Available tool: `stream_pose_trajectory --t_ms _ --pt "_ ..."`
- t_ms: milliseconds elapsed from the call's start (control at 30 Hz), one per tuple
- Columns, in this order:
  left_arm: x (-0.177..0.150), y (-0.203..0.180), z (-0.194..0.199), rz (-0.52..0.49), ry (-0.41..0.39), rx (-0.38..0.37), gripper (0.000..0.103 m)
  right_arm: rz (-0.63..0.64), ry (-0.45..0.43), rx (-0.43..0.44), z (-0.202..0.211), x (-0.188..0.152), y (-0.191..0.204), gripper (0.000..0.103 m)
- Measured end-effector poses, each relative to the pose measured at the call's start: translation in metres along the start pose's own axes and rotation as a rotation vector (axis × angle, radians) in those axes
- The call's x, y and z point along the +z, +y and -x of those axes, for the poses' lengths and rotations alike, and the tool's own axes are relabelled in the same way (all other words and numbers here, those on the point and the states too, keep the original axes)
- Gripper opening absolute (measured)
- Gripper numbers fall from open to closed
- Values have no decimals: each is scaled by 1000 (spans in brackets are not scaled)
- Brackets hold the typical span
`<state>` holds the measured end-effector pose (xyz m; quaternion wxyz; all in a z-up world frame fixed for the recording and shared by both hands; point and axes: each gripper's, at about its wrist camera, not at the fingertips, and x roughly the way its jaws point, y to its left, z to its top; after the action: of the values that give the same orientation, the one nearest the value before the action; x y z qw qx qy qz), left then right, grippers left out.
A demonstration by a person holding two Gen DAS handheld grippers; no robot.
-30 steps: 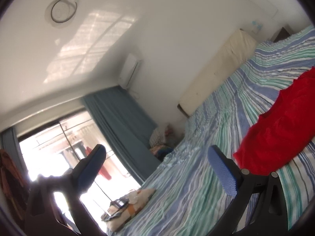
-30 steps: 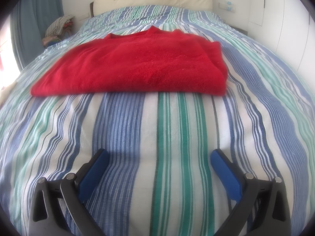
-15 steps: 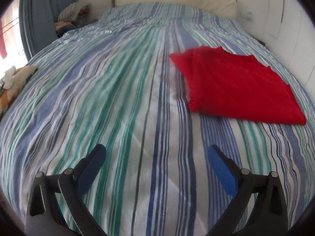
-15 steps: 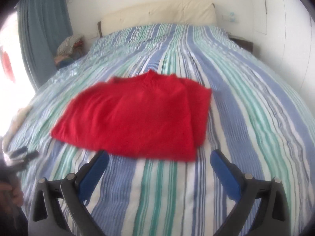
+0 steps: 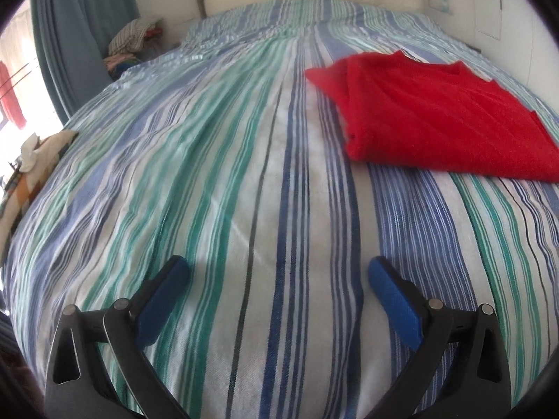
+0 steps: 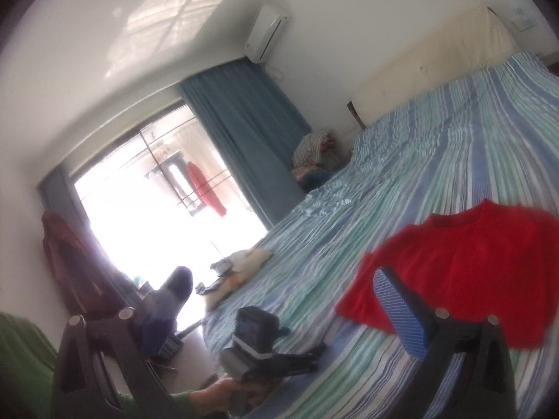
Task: Fold small clothes
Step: 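Grasp one side of the folded sweater with the right tool and fold it over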
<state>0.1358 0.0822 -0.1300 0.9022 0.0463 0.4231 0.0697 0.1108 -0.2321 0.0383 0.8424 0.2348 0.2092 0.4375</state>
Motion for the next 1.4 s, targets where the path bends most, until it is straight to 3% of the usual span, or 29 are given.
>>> stream_pose_trajectory --t_ms 200,300,400,467,500,600,667,767,833,933,967,1033,1100,1267,1400 --pt "2 1 3 -4 11 -7 103 16 39 -79 1 -5 -12 102" --pt "6 15 10 15 9 -50 103 -19 81 -180 3 0 -40 102" --pt "2 31 9 36 -12 -21 103 -131 133 -435 9 16 -105 102" --pt "-4 39 -3 81 20 -61 103 -286 158 -657 23 24 -167 102" --pt "-7 41 -8 96 22 -78 103 -390 149 -715 33 23 -198 102" --pt "-8 41 -8 101 2 -89 103 -654 55 -698 61 12 -263 102" --pt "-8 39 -7 97 -3 -82 103 -683 40 -658 56 7 -278 101" --pt "-9 38 -7 94 -7 -78 103 -629 97 -614 28 4 -281 97" --pt "-9 38 -7 94 -7 -78 103 -586 179 -682 5 -2 -279 86" --pt "-9 38 -6 94 -10 -78 103 -529 321 -737 -26 -7 -277 36" --pt "-10 37 -6 94 -12 -77 103 -480 340 -801 -31 -3 -269 12" --pt "-10 37 -6 93 -15 -73 103 -410 320 -894 -39 14 -246 12" --pt "-10 36 -6 91 -17 -68 103 -320 310 -912 -59 35 -214 12" --pt "-11 35 -5 89 -19 -66 103 -149 351 -779 -148 73 -132 12" --pt "-11 34 -5 89 -19 -66 103 -90 427 -695 -237 60 -98 12"
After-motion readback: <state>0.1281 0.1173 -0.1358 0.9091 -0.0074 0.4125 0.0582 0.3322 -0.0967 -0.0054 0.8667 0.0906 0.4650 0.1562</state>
